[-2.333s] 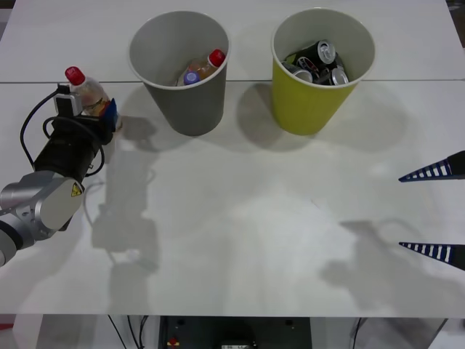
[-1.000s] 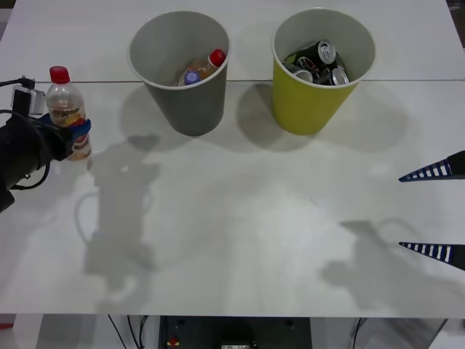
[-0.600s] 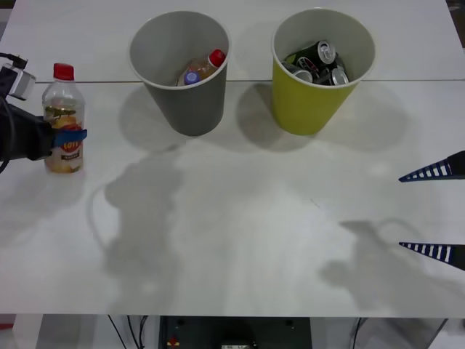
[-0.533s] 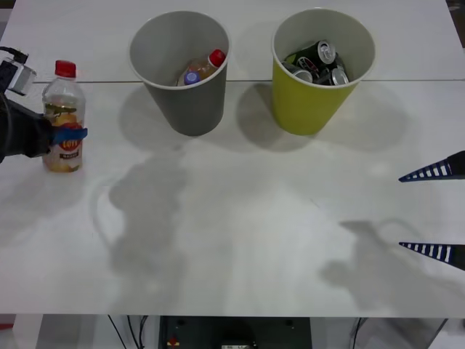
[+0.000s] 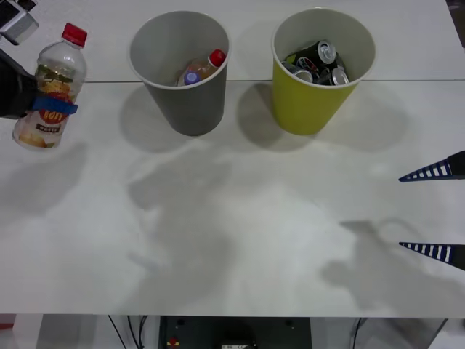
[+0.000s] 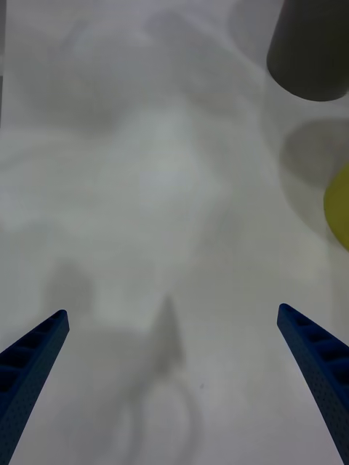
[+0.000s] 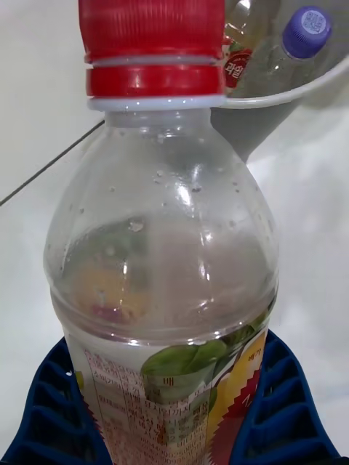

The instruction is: Put the can into the green bin and the plastic bottle into the gray bin

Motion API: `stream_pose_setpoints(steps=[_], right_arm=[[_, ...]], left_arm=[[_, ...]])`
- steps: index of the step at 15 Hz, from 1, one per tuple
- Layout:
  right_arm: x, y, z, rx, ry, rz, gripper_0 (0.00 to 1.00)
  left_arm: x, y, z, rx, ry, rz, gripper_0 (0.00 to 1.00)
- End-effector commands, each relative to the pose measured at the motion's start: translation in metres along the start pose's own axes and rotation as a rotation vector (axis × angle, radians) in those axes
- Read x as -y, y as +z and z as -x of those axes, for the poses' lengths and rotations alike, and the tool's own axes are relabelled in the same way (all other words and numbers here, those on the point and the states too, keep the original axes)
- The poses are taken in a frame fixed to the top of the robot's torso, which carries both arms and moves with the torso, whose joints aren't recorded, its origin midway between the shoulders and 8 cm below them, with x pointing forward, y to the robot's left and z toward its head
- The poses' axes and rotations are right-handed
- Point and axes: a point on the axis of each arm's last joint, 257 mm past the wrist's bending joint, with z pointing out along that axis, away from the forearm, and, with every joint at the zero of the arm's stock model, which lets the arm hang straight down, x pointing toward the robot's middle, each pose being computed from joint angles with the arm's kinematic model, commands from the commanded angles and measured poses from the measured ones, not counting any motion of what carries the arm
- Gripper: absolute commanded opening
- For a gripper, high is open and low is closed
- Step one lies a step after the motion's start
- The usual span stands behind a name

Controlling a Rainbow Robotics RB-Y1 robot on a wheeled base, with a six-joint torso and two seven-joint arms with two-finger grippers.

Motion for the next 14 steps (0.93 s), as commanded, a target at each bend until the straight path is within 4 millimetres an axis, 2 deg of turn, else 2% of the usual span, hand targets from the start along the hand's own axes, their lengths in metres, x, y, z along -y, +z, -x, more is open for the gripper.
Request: stream_pose_setpoints(steps=[1, 6, 9, 11, 14], right_arm=[[0.0, 0.0, 0.0, 0.0, 0.0, 0.0, 1.0], [0.0, 0.0, 0.0, 0.0, 0.0, 0.0, 1.0], [0.0, 0.0, 0.0, 0.0, 0.0, 0.0, 1.0], [0.0, 0.0, 0.0, 0.0, 0.0, 0.0, 1.0], [0.0, 0.0, 0.0, 0.0, 0.0, 0.0, 1.0]], left_arm=[[0.003, -0.01, 0.03, -0.022, 0.022, -0.021, 0.0], [-0.009, -0.01, 0.098, -0.021, 0.022, -0.106, 0.0], [-0.012, 0.001, 0.144, -0.008, -0.012, -0.139, 0.0], [-0.005, 0.01, 0.18, 0.015, -0.011, -0.156, 0.0], [0.016, 0.029, 0.217, 0.012, 0.023, -0.141, 0.0]])
